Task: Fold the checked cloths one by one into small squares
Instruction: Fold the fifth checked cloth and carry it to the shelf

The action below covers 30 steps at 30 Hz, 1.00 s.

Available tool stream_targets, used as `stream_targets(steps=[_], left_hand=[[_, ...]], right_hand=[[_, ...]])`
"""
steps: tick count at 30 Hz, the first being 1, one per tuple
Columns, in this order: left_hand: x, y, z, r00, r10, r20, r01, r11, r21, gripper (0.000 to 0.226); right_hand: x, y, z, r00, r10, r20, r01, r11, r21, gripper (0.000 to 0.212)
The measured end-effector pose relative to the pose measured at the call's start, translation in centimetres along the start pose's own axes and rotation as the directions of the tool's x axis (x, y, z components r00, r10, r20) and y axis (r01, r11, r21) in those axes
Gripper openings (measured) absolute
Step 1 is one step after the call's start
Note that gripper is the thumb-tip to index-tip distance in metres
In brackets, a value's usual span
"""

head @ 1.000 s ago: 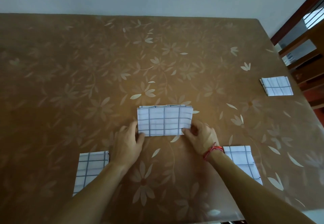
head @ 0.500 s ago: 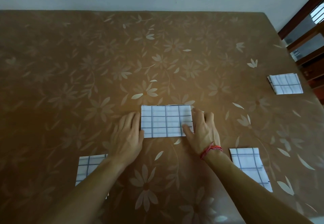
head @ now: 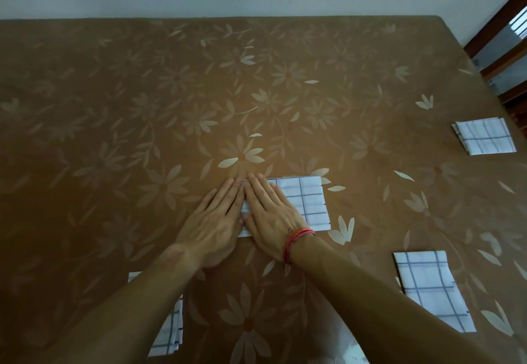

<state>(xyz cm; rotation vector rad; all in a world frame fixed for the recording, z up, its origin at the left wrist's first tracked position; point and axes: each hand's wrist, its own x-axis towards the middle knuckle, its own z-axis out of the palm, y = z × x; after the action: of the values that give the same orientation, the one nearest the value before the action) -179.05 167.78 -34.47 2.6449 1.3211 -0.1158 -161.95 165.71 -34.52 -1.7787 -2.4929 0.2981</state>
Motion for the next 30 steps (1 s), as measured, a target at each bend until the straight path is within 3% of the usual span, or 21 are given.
stream_targets(steps=[4,16,23,30], left_hand=[[0.0,-0.4,-0.6,0.998,0.021,0.055,-0.018,0.998,-0.061,0.065],[0.3,-0.2,-2.1,0.982,0.021,0.188,-0.015,0.999,-0.030,0.084],[0.3,0.0,-2.3,0.980,0.015,0.197,-0.010,1.000,-0.028,0.083],[0.3,0.3,-2.4,0.982,0.006,0.187,0.000,0.999,-0.035,0.082]], right_hand=[[-0.1,0.5,0.6,0.999,-0.015,0.043,0.018,0.998,-0.066,0.065],[-2.9,5.0,-1.1,0.984,0.045,0.175,-0.020,0.990,-0.140,0.077],[-6.0,11.1,-3.7,0.959,0.047,0.278,0.011,0.979,-0.203,0.079],[-5.8,11.2,-4.3,0.951,0.040,0.308,0.011,0.987,-0.163,0.081]])
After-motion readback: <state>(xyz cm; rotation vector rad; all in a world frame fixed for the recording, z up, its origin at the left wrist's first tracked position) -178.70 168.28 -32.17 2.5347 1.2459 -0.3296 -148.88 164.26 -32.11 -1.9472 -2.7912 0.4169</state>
